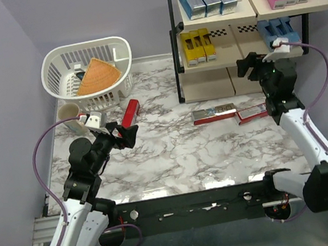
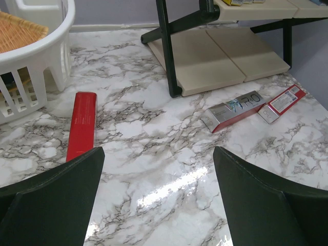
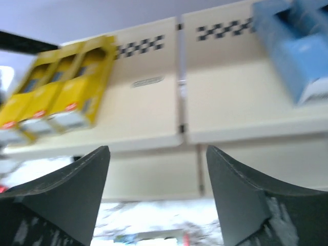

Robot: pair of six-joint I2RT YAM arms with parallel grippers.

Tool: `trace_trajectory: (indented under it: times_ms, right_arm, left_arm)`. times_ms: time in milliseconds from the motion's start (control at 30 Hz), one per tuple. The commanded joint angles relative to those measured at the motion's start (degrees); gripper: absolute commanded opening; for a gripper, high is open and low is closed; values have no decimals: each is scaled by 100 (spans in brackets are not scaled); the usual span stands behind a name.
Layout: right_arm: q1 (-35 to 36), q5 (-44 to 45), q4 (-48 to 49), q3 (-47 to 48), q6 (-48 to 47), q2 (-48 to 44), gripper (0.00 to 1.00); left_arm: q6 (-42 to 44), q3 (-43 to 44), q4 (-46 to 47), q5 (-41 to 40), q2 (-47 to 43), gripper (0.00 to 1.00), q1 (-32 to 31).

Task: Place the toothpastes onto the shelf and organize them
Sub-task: Place the toothpaste on the shelf, then move the toothpaste to the center of the board.

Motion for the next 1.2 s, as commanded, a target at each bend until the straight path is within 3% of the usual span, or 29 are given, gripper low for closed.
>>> trace_trajectory:
  times_ms: [0,200,400,800,1167]
  right_arm:
    - [837,749,-550,-999,1040,-736,88]
    - [2365,1090,-287,-1870,1306,-799,91]
    - [3466,1846,-94,-1265,858,595,91]
    - [3784,1751,-769,906,84,3112,86]
    - [3819,1127,-1568,468,137,3184,83]
  left_arm:
    - [-65,-2,106,220,-92,99,31]
    - [-91,-2,132,273,-84,99,31]
    - [-56,-19,97,221,-92,99,31]
    - [-47,-11,88,291,-13,99,31]
    - [-47,-2,97,317,39,99,31]
